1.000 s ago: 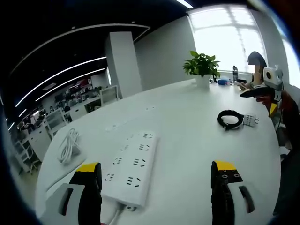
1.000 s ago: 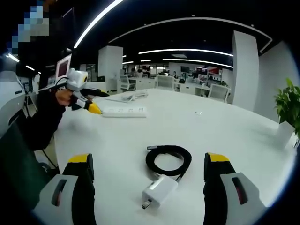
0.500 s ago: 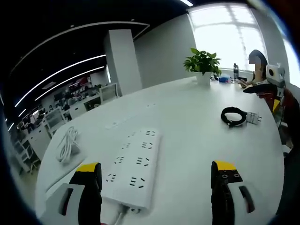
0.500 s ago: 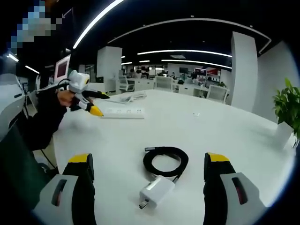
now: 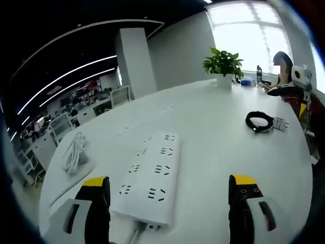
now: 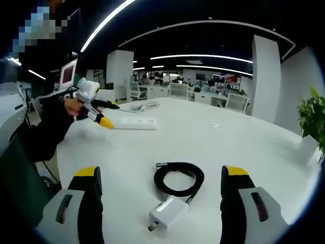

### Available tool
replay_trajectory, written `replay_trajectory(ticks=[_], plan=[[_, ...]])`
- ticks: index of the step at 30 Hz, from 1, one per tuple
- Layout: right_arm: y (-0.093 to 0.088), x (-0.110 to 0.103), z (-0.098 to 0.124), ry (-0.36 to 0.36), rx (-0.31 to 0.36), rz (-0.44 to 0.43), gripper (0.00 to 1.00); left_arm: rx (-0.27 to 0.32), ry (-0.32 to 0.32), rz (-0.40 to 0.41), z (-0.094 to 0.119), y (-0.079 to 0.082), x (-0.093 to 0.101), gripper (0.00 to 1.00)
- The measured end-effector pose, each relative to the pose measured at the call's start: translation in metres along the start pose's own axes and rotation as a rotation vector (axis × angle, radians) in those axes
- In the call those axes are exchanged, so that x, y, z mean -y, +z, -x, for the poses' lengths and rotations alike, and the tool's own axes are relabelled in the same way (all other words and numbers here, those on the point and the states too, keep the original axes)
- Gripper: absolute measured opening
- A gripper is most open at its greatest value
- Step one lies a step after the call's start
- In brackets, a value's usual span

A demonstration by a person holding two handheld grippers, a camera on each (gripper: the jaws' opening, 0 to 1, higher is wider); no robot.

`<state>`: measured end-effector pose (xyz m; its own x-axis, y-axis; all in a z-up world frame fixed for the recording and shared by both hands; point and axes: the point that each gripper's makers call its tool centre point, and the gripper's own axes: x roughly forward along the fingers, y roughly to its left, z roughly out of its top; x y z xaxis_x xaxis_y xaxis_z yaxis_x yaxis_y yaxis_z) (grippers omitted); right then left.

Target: Straighten the power strip on the desk, plug the charger into it

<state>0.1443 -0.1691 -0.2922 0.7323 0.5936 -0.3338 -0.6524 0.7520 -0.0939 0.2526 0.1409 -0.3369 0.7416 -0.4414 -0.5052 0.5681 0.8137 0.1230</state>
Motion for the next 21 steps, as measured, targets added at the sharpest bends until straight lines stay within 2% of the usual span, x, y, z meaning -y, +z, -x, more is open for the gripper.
replay_trajectory(ticks=[21], plan=[[-0.006, 0.002, -0.003, -0.002, -0.007, -0.012, 0.98, 0.0, -0.038, -0.003, -0.013, 0.005, -0.006, 0.99]])
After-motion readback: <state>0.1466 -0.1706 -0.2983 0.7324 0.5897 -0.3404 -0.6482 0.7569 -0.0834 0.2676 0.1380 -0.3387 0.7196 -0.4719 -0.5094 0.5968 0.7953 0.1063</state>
